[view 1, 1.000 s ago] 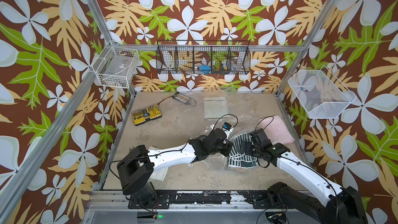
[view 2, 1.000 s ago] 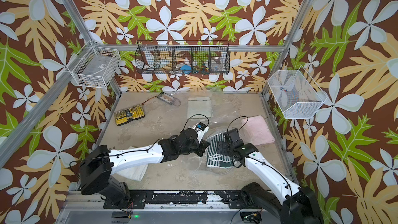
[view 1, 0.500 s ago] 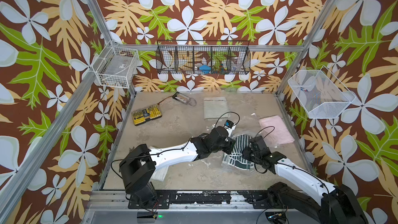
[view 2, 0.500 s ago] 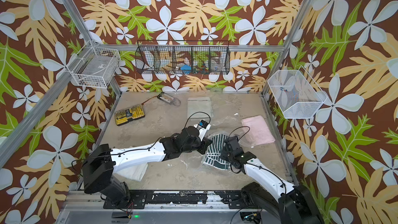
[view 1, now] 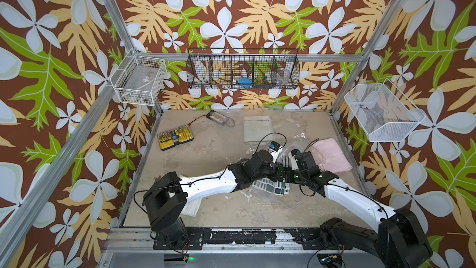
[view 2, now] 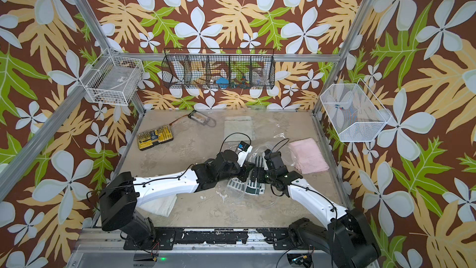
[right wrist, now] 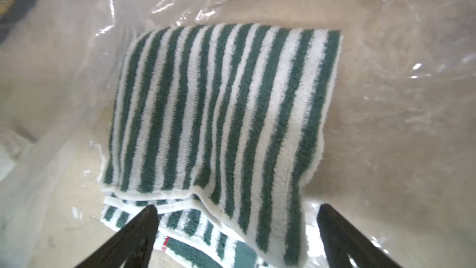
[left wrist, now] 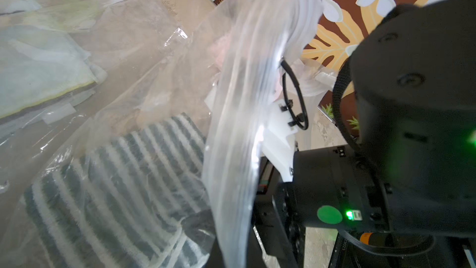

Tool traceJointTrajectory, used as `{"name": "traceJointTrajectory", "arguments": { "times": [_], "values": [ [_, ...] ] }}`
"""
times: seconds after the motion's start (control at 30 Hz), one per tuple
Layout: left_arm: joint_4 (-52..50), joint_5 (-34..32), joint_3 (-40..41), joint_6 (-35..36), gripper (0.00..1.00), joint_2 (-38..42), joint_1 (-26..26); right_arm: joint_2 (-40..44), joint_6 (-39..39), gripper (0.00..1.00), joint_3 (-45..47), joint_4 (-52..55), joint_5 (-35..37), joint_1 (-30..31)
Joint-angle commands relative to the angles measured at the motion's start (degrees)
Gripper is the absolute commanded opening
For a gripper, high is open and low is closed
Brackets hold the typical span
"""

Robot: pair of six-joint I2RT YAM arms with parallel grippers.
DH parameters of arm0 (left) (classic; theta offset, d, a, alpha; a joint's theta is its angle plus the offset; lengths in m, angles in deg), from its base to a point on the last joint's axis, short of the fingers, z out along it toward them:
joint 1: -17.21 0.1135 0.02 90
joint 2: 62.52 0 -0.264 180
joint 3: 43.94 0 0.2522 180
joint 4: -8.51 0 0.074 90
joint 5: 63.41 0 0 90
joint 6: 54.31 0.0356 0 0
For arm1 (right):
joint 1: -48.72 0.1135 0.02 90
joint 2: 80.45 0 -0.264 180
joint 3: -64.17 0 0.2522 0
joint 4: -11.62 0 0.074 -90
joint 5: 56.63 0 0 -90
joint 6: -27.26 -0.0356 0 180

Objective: Place the folded towel into the vacuum bag
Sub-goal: Place the towel in the vacuum bag.

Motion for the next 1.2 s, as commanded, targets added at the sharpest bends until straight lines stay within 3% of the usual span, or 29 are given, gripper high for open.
{"name": "traceJointTrajectory", "arguments": {
  "times": [0.0,0.13,0.23,0.4,0.57,0.67,0.73,0.87,1.0,1.07,1.17],
  "values": [
    [-3.4,1.1,1.0,-0.9,0.00,-0.8,-0.1,-0.4,-0.7,1.00,-1.9,8.6,5.0,0.0],
    [-3.5,0.2,0.9,-0.4,0.00,-0.5,-0.1,5.6,-6.5,1.00,0.9,9.5,3.5,0.0],
    [-3.5,1.6,0.4,-0.1,0.00,-0.3,-0.1,10.5,-15.4,0.94,5.3,5.8,-3.5,0.1],
    [-2.2,4.2,0.7,0.3,0.00,0.5,-0.7,14.2,-26.6,0.87,12.5,-2.2,-4.8,1.0],
    [-2.7,6.8,0.9,2.3,0.00,1.2,-1.7,13.4,-36.5,0.82,18.4,-16.8,-7.5,1.0],
    [-3.3,8.5,0.5,3.5,0.00,1.4,-1.9,11.4,-41.5,0.72,22.8,-28.3,-6.6,1.0],
    [-4.2,9.6,0.1,4.4,0.00,1.5,-1.9,8.9,-40.5,0.60,23.1,-32.9,-5.4,1.0],
    [-5.5,12.0,-0.3,6.4,0.00,1.5,-1.9,3.0,-31.3,0.43,19.8,-35.4,-3.5,1.0],
    [-5.8,14.3,-0.3,7.8,0.00,0.7,-1.9,-1.8,-25.3,0.34,20.6,-44.2,-5.4,1.0],
    [-6.2,15.3,-0.5,8.3,0.00,0.5,-1.9,-5.5,-18.8,0.32,17.9,-44.1,-8.4,0.9],
    [-6.4,16.6,-0.3,8.4,0.00,1.0,-1.9,-8.9,-7.6,0.25,12.2,-34.2,-9.0,1.0]
  ]
}}
